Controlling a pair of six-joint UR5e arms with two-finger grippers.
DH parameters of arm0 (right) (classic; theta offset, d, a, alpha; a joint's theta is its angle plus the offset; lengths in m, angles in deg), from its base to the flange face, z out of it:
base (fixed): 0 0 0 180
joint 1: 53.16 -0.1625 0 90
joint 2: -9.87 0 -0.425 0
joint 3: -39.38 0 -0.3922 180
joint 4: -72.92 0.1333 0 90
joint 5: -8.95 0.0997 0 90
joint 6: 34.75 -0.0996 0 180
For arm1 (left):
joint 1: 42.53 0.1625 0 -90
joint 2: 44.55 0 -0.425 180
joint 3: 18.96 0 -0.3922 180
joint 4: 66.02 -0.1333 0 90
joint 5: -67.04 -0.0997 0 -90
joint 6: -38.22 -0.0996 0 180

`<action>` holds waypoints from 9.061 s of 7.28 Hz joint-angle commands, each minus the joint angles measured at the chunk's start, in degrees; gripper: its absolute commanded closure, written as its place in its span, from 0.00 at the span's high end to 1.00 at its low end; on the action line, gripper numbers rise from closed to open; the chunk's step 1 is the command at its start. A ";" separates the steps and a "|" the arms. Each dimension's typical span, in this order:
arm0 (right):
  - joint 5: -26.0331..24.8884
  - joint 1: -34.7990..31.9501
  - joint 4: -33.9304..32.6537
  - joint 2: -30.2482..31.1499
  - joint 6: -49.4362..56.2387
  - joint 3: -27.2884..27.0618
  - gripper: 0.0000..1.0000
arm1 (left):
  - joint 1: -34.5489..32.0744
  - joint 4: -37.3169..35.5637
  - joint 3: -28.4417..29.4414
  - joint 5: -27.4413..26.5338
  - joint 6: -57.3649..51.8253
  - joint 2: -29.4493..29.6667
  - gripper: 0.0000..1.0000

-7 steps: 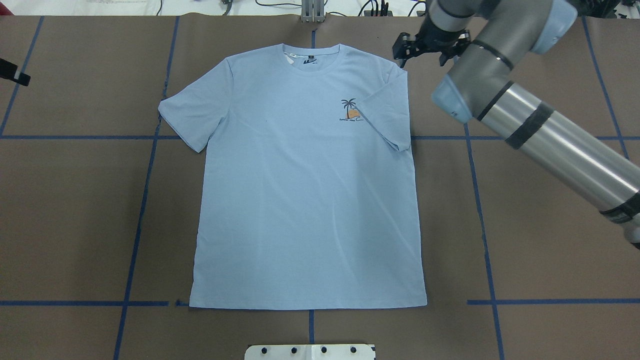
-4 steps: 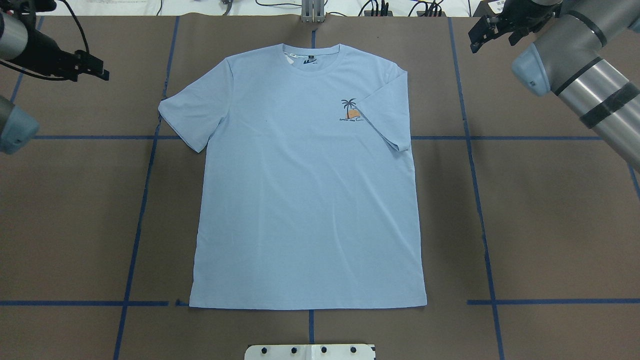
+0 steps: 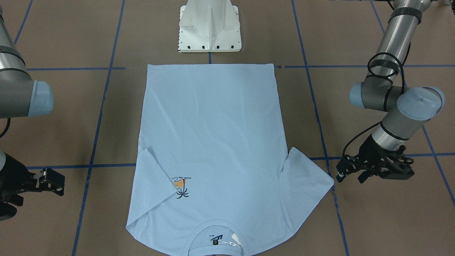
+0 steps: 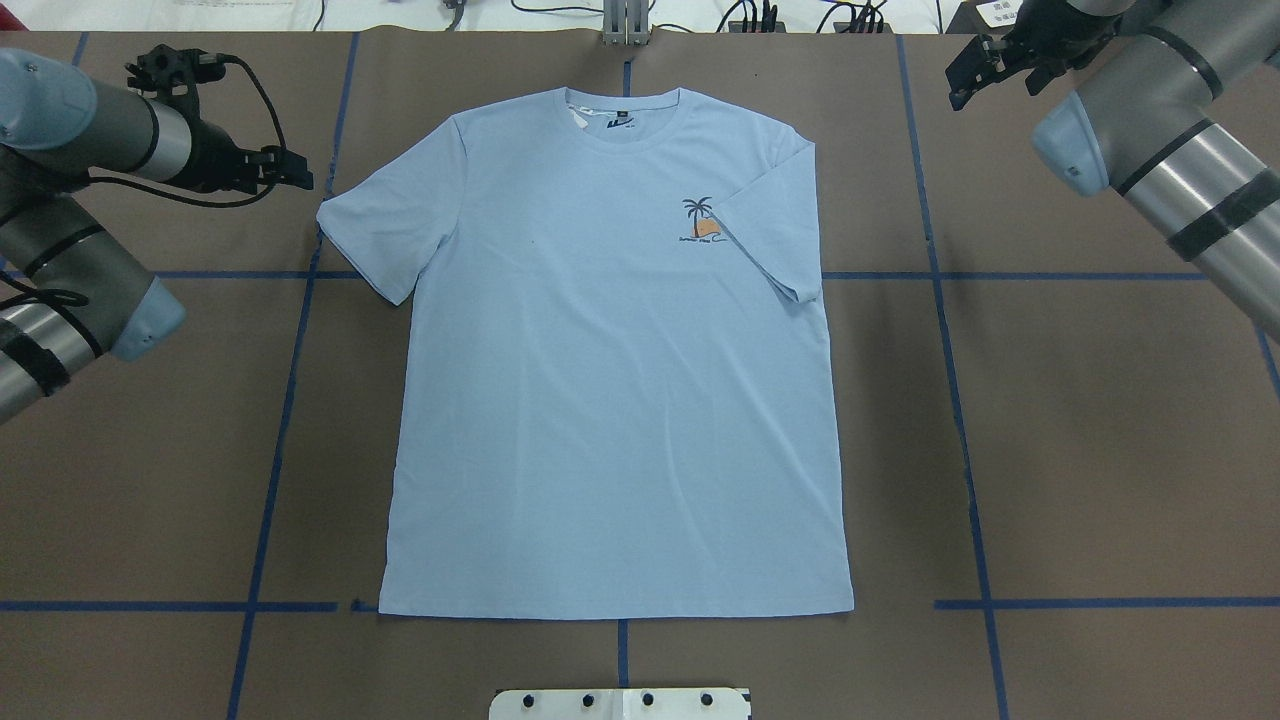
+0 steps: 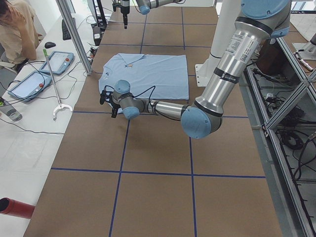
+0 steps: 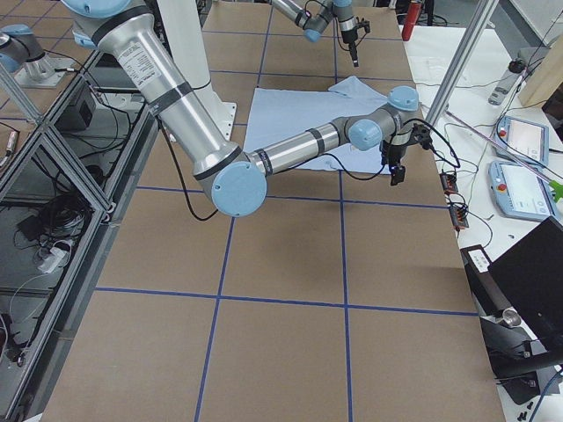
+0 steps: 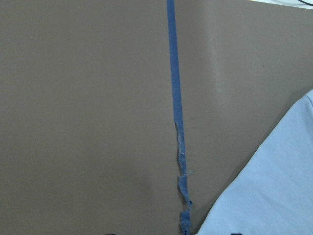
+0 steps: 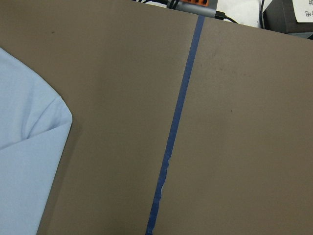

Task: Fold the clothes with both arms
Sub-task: 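Raise the right gripper away while the left gripper approaches the other sleeve, then push the sleeve nearest the left gripper inward across the shirt, then move both grippers down to the shirt's hem corners nearest the robot, then grasp the hem corners with both grippers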

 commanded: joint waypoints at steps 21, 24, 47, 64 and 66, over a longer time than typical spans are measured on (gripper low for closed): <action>-0.28 0.15 0.07 0.03 -0.20 -0.09 1.00 | 12.43 -28.91 7.17 -9.56 14.24 25.53 0.00; -0.28 0.15 0.07 0.11 -0.20 -0.09 1.00 | 13.41 -26.30 9.58 -9.55 13.80 26.88 0.22; -44.05 58.16 16.94 40.28 -74.11 -51.94 1.00 | 48.39 -14.48 -47.64 -30.74 41.05 -27.53 0.70; -44.05 61.14 15.28 40.90 -86.05 -51.59 0.98 | 49.35 -15.20 -48.69 -30.39 41.14 -27.09 0.00; -50.69 64.91 9.23 40.37 -91.22 -51.16 0.98 | 49.35 -15.20 -49.39 -30.12 41.14 -26.92 0.00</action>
